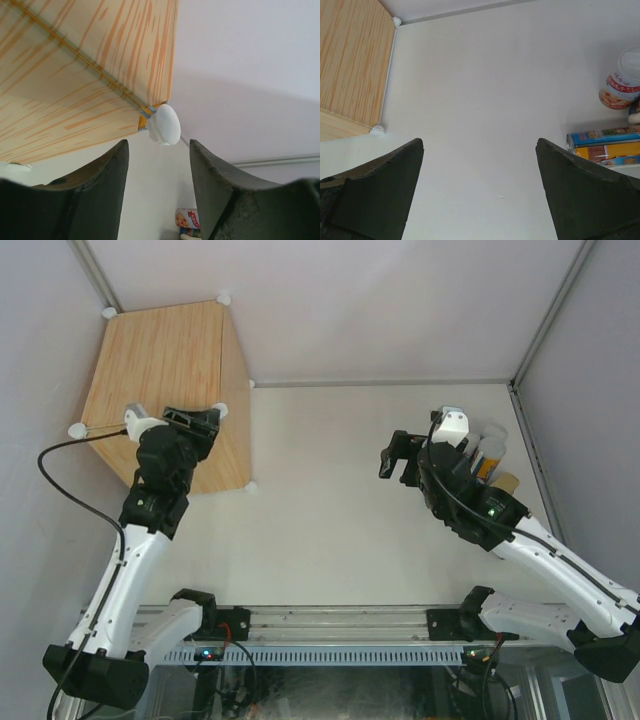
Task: Place and organize the canned foods onto the counter
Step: Move the counter to the center of the board.
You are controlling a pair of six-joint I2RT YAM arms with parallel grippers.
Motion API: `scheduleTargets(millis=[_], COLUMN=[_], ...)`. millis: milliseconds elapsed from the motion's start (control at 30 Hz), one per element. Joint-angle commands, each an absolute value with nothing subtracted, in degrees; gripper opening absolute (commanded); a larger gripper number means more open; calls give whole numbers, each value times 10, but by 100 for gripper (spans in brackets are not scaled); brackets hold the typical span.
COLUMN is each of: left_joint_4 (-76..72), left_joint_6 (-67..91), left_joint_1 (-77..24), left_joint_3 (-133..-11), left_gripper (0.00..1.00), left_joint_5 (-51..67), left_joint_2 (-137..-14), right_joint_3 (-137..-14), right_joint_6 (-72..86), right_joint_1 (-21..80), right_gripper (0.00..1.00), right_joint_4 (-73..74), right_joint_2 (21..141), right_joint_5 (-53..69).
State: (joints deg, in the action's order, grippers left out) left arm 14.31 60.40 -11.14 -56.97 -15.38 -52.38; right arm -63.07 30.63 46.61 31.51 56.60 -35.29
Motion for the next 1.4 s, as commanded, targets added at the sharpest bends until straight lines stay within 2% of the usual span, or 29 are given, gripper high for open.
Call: scheduleTargets(millis=[0, 600, 933, 1367], left_joint_4=[130, 78, 55, 21], left_joint_6=[610, 656, 685, 716], left_joint_1=[-119, -134, -134, -133], left_joint_3=[-571, -588, -570, -566], left_gripper=[57, 56, 46, 42], left_joint_5=[-159, -182, -196, -190], left_joint_2=[-537, -593, -586, -606], right_joint_3=[-652, -652, -652, -652], right_joint_6=[298, 306, 300, 264], right_joint_1=[470, 474, 475, 471], right_gripper=[94, 93, 93, 93], right_joint_4=[291, 302, 295, 262], right_joint_2=[561, 542, 548, 553], right_joint_5=[-346, -349, -347, -330])
